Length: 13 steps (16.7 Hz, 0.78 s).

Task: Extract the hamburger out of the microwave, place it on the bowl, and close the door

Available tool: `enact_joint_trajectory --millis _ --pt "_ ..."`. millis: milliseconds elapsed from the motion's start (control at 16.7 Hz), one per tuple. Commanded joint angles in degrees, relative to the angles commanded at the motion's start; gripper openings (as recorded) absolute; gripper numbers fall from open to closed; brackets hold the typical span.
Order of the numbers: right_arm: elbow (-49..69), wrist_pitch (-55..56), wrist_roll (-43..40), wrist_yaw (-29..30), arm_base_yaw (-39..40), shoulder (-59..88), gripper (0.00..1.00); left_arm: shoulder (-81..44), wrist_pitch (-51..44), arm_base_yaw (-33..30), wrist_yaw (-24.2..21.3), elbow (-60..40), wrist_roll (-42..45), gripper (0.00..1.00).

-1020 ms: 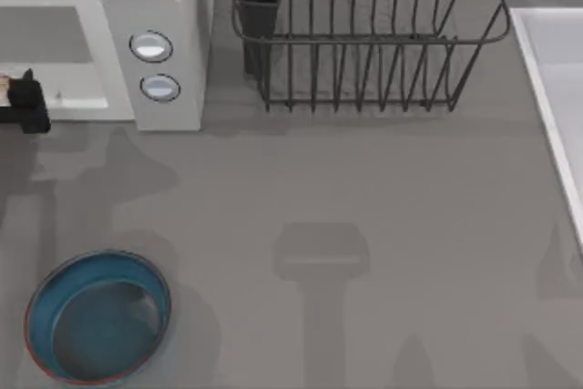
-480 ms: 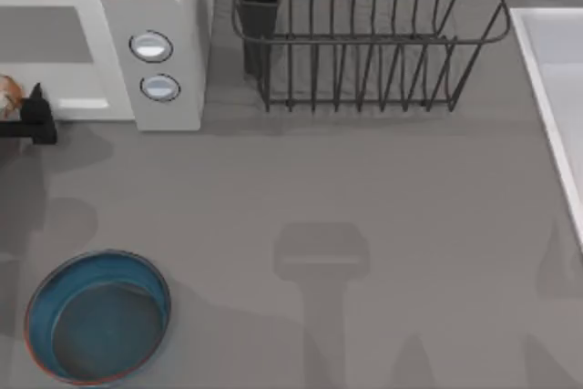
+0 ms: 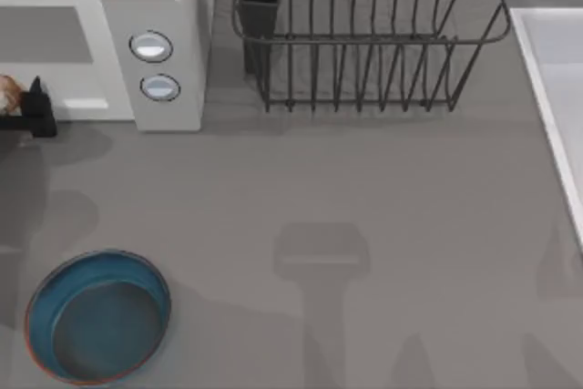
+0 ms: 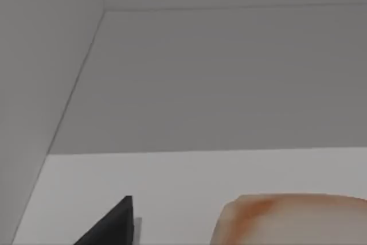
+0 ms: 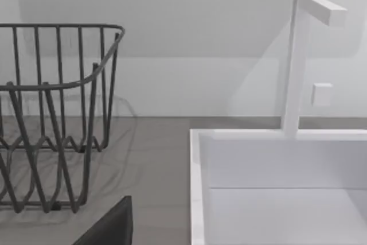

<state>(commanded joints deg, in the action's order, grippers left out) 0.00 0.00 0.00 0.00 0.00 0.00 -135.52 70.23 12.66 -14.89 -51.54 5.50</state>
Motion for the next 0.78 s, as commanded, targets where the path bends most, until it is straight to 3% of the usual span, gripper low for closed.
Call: enact_joint_trajectory --millis 600,780 --pt "0.0 0.0 0.0 0.0 0.0 0.0 1.00 -18.2 -19.8 -3.1 3.1 -33.8 -1.1 1.00" --pt "0.0 0.0 0.0 0.0 0.0 0.0 1.00 -21.5 -24.4 -3.8 3.9 -39.7 -1.4 1.00"
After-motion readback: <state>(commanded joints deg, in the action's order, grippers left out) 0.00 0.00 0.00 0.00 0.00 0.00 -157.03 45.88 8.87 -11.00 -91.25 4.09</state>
